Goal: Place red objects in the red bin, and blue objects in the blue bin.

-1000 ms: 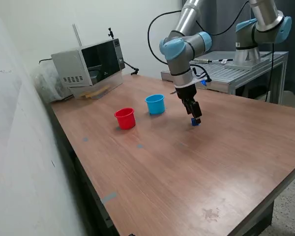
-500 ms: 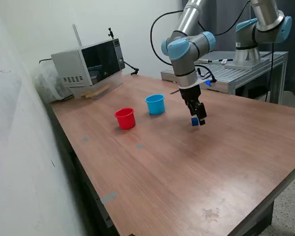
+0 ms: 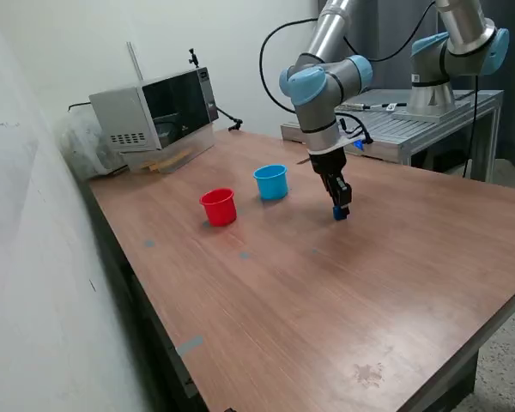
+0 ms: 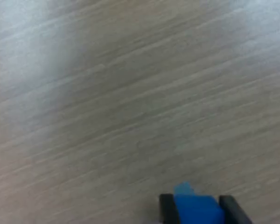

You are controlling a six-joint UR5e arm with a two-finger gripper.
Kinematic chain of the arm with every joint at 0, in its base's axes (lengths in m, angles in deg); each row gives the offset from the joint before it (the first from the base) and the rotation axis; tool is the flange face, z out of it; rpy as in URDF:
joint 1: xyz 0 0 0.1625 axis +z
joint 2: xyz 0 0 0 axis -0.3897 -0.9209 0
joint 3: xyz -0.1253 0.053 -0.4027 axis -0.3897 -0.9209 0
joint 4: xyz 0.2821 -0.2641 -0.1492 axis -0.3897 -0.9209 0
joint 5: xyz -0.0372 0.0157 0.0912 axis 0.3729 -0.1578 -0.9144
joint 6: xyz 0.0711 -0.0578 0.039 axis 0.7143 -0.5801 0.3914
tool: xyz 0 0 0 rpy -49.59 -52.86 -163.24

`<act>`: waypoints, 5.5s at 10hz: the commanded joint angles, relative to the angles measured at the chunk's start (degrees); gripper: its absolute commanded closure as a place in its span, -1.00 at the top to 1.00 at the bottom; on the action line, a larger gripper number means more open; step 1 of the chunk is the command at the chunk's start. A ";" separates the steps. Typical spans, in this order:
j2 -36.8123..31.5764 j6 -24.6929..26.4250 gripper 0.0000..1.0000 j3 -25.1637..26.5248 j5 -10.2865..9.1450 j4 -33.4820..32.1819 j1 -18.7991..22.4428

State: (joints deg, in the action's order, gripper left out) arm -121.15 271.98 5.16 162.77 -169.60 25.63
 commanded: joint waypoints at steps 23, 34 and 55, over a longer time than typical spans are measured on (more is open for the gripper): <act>-9.51 -12.91 1.00 3.10 5.57 -0.39 -21.15; -30.83 -16.78 1.00 12.57 5.66 15.23 -8.69; -50.56 -21.71 1.00 20.41 5.66 49.27 -6.82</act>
State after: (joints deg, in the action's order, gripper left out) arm -171.68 250.27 25.59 168.43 -120.36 18.81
